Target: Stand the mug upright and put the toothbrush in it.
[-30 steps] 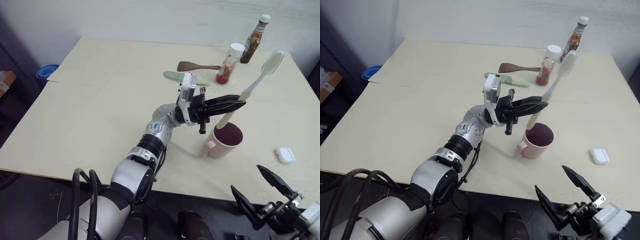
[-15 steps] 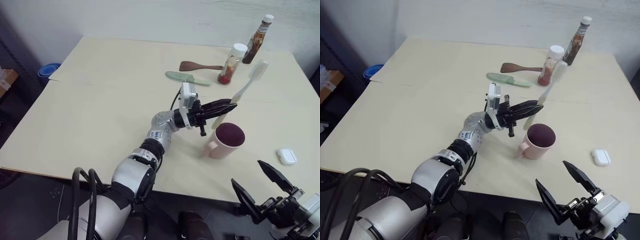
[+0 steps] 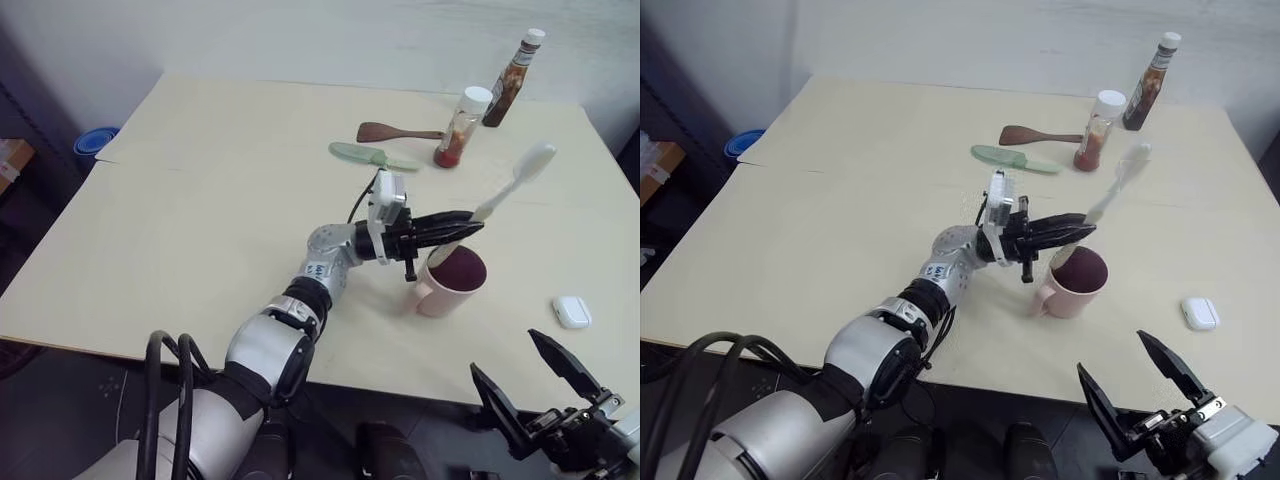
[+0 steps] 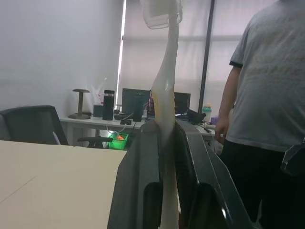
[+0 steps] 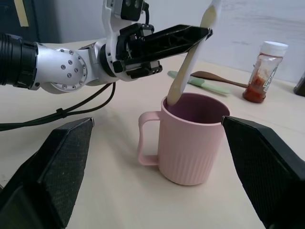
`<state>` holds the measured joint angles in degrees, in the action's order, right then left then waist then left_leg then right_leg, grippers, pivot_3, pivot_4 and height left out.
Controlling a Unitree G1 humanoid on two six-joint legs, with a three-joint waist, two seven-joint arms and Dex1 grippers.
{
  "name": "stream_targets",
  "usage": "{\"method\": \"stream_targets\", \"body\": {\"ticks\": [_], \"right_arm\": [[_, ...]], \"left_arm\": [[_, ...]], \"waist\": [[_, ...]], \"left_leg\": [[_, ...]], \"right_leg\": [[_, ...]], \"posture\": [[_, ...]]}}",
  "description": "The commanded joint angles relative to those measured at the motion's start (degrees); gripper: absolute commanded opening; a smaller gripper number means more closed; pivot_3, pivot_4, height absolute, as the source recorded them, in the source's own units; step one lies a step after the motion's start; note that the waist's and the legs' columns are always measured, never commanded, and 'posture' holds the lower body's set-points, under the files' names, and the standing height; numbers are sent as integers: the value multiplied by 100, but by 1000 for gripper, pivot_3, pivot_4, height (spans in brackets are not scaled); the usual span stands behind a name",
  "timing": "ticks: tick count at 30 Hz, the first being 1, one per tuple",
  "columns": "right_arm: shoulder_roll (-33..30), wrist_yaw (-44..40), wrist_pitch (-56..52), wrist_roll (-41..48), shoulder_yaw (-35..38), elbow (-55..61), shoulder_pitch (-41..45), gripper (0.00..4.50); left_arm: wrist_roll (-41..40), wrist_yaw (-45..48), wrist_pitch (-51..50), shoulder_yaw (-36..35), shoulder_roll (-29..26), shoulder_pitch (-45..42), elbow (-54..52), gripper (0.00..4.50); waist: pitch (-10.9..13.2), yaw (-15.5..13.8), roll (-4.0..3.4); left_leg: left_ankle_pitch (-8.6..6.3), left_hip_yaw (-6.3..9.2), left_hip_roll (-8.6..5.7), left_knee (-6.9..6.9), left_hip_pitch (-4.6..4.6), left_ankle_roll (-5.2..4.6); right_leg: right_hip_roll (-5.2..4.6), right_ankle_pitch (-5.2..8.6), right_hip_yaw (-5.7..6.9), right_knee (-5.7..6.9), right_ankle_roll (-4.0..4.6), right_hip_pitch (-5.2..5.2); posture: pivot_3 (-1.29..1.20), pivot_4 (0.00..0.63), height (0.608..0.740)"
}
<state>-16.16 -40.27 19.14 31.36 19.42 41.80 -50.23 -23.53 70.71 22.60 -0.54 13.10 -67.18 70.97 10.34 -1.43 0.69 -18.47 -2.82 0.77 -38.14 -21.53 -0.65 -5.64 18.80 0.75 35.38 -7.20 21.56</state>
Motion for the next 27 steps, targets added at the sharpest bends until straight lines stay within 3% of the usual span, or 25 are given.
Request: {"method": "stream_targets", "body": {"ticks": [1,6,7,14,17,21,24,27], "right_arm": [[91,126,119,-27,120,336,-199,4500],[140,193,121,-59,91,428,-285,4500],[142,206,116,-65,85,437,-285,4500],[-57,311,-94,-45,112,285,123,4500],[-259,275,-227,106,232,50,445,4500],[-781,-18,-561,589,475,-388,951,4500],[-1363,-526,-896,1002,717,-734,1203,4500],[-1831,-1101,-1072,1157,881,-1166,1457,4500]], "left_arm": [[65,-142,73,24,2238,288,51,86],[314,-16,-195,265,2153,367,152,86],[338,-6,-265,289,2126,374,159,795],[61,405,-339,155,1797,239,-304,2765],[130,677,-376,311,1363,339,-627,2765],[197,685,-716,369,136,751,-1518,2765],[274,666,-1334,384,-961,1284,-2608,3311],[581,695,-1172,352,-2089,2085,-3675,4185]], "waist": [[0,3,0],[0,-1,0],[0,-1,0],[0,9,0],[0,4,0],[-2,15,-3],[-14,98,-25],[-2,230,-10]], "left_leg": [[0,0,0,0,0,0],[-1,0,-2,0,0,-1],[-1,0,-2,0,-1,-2],[-1,-1,2,0,0,-2],[-1,0,1,-2,0,-2],[-1,-1,-2,-4,-1,-2],[-1,-15,12,5,26,-3],[15,-14,28,10,31,12]], "right_leg": [[0,0,0,0,0,0],[0,0,0,0,0,0],[0,0,0,-1,0,0],[0,0,-1,-1,0,0],[0,0,0,0,0,0],[0,0,-2,1,0,-1],[-1,0,-24,6,0,-12],[16,1,-32,29,4,1]], "posture": [[0,150,740],[0,150,740],[0,150,740],[0,150,740],[0,150,740],[0,150,740],[0,150,740],[0,150,740]]}}
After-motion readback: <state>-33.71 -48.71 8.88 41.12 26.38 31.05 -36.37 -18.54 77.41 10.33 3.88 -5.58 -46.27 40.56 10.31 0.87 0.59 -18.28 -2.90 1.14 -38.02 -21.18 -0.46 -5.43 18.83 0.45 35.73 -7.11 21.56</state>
